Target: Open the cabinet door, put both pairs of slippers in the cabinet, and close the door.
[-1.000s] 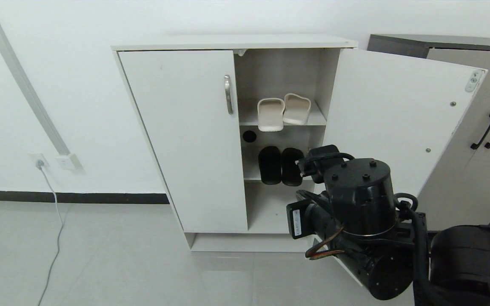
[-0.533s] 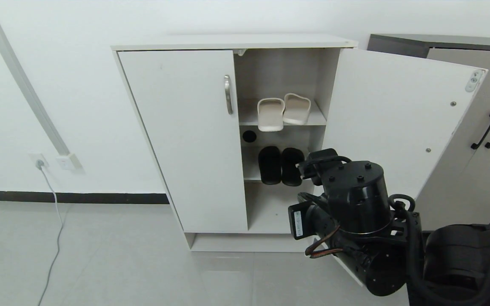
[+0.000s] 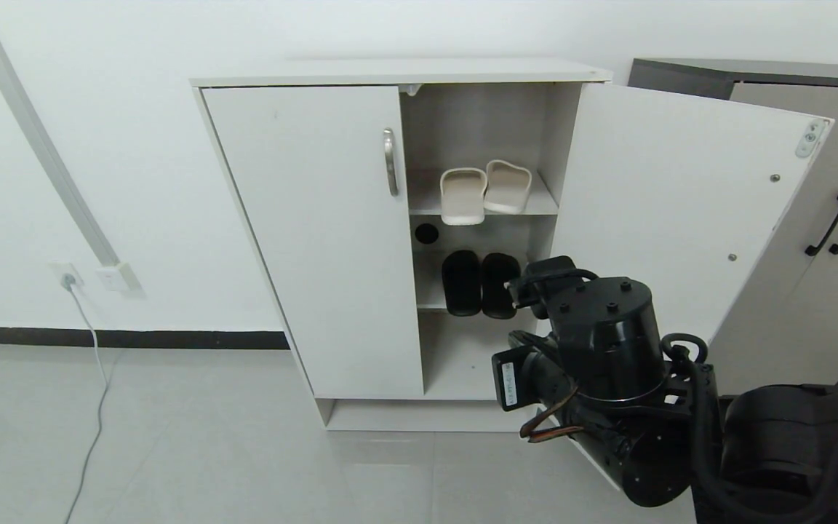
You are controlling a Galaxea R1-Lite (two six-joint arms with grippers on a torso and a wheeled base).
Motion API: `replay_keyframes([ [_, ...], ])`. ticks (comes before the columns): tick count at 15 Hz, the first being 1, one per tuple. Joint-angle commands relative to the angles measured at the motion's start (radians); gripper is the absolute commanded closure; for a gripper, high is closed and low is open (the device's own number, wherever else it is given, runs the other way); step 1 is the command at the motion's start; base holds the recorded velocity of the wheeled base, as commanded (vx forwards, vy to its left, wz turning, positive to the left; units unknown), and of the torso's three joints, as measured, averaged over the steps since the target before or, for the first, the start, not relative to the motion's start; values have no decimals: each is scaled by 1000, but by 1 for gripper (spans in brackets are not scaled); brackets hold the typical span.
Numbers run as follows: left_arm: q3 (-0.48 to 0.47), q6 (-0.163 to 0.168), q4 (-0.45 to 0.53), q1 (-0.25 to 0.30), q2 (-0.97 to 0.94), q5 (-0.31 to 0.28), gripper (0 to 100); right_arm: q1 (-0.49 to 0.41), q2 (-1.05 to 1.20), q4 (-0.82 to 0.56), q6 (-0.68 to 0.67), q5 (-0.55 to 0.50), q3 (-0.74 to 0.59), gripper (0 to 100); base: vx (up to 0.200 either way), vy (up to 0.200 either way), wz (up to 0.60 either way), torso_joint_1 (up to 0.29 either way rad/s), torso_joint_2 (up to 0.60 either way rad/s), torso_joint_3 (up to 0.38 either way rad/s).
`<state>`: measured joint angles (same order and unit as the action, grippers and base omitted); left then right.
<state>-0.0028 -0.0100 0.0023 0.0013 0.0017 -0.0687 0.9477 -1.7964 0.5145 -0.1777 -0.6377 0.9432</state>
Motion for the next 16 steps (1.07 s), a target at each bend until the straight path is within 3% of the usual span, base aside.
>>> replay_keyframes([
  [1,0,1,-1,0,0,0,100,0,-3,-1,0,0,0,100,0,0,0,-2,-134,-129],
  [8,0,1,-1,0,0,0,100,0,-5,-1,1,0,0,100,0,0,0,29,-377,-346],
  [16,0,-1,-1,0,0,0,100,-1,-11,-1,1,-4,0,100,0,0,0,131,-467,-340],
])
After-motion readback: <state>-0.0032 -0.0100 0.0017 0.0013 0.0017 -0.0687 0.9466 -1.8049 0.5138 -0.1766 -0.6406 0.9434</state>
